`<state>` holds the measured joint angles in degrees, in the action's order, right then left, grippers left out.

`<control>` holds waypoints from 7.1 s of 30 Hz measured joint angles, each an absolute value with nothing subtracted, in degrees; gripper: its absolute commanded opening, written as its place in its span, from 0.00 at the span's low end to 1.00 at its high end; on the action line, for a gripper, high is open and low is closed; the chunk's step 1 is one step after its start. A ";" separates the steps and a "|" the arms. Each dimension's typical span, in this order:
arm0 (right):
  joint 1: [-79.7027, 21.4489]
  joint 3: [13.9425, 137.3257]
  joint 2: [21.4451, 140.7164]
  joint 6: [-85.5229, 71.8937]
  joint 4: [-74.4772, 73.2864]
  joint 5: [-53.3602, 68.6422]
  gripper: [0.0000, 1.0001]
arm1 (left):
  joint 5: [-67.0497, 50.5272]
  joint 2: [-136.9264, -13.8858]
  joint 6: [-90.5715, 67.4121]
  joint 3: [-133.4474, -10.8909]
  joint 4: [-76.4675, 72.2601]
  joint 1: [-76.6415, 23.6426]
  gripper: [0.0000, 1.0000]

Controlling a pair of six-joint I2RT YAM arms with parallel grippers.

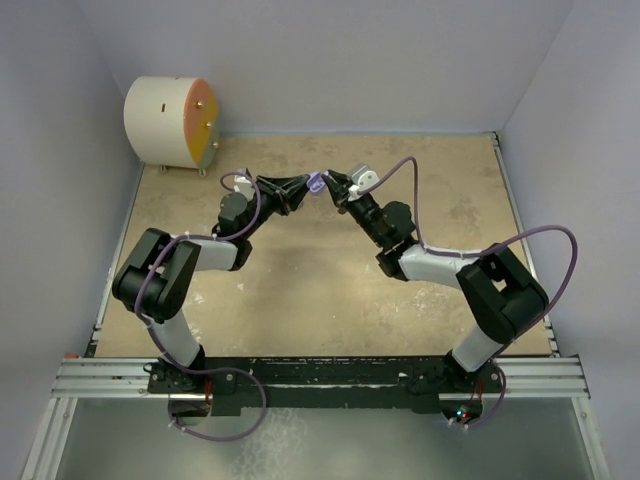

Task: Insert the wireless bluetooth earbuds into the charging case
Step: Place the earbud in the charging case.

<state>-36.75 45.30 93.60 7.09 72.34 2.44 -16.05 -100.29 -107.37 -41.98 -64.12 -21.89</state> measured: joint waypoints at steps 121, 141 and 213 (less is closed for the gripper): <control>-37.12 57.39 90.59 -1.19 36.67 -3.55 0.56 | -14.61 -101.19 -107.13 -44.16 -63.35 -21.02 0.00; -37.12 59.48 90.78 -2.92 30.89 -6.44 0.57 | -14.57 -101.16 -104.75 -44.16 -60.71 -20.97 0.00; -32.27 62.89 93.23 -7.16 25.63 -11.35 0.76 | -12.86 -99.15 -104.62 -39.00 -64.01 -19.25 0.00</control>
<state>-32.27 62.89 93.23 -7.16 25.63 -11.35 -12.86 -99.15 -104.62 -39.00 -64.01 -19.25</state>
